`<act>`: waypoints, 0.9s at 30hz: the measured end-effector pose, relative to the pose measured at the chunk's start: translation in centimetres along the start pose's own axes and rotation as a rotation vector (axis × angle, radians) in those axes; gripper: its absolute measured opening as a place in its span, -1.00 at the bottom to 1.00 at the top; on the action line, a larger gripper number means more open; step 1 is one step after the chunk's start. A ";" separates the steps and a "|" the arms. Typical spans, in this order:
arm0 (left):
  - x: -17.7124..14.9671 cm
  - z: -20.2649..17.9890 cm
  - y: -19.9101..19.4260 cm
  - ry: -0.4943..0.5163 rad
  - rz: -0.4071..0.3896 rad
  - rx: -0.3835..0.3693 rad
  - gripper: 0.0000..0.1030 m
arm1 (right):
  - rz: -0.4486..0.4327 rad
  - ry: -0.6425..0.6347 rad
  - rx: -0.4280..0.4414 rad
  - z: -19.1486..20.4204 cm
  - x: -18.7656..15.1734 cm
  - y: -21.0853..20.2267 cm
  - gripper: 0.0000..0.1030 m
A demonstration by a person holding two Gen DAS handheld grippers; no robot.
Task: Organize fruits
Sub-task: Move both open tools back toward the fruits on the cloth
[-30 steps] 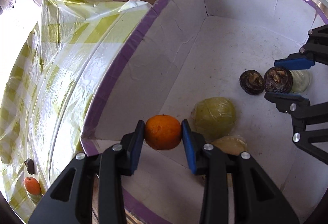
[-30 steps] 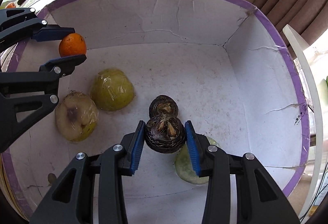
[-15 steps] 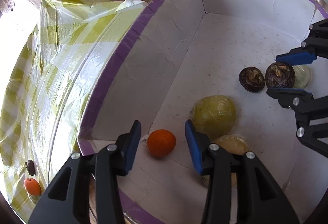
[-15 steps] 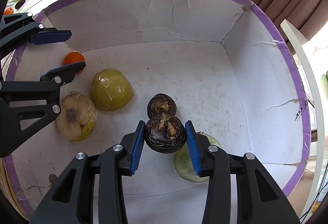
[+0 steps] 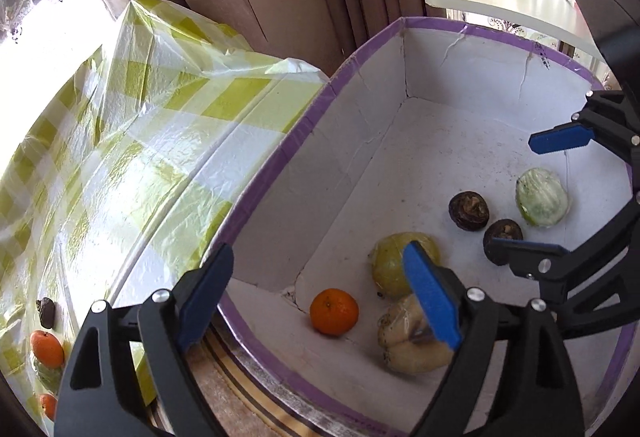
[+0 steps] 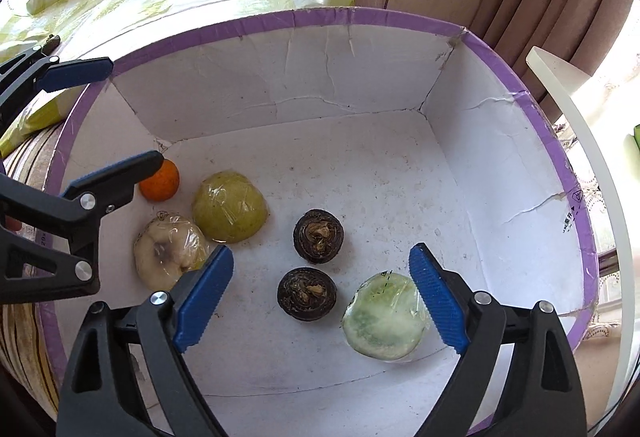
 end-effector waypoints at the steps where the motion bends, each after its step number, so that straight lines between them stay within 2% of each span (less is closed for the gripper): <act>1: 0.1 0.4 -0.7 -0.027 -0.026 -0.005 0.78 | -0.019 0.011 -0.002 -0.2 0.2 -0.5 0.69; 4: 0.3 2.1 -2.8 -0.110 -0.092 0.013 0.79 | -0.094 0.080 0.017 -1.2 0.9 -2.6 0.69; 7: 0.2 4.0 -4.9 -0.168 -0.141 0.095 0.82 | -0.173 0.155 0.005 -2.7 2.1 -5.0 0.69; 10: -0.2 6.2 -7.6 -0.221 -0.205 0.195 0.88 | -0.253 0.182 -0.139 -3.6 3.5 -7.7 0.69; 12: -0.8 7.9 -10.0 -0.276 -0.271 0.220 0.97 | -0.321 0.192 -0.238 -3.9 4.4 -9.5 0.69; 16: -2.8 11.3 -14.4 -0.364 -0.390 0.273 0.97 | -0.484 0.239 -0.282 -3.7 5.9 -13.0 0.69; 18: -3.9 12.6 -16.4 -0.361 -0.445 0.286 0.97 | -0.550 0.264 -0.235 -3.2 6.3 -14.5 0.69; 21: -6.0 14.3 -18.9 -0.425 -0.508 0.229 0.97 | -0.557 0.295 -0.066 -1.8 7.1 -15.2 0.69; 24: -8.6 16.5 -20.5 -0.503 -0.504 0.233 0.97 | -0.546 0.312 0.069 0.3 7.7 -15.3 0.69; 27: -11.0 18.6 -21.8 -0.563 -0.512 0.272 0.97 | -0.548 0.272 0.111 3.0 8.0 -15.6 0.69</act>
Point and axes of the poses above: each gripper's, at about its wrist camera, not at the fingertips, and y roughly the way its jaws point, z to its left, x to its top, the point moved 8 cm from there along y, roughly the way its jaws point, and after that the axes turned 9 degrees about -x, right-handed, at the moved point
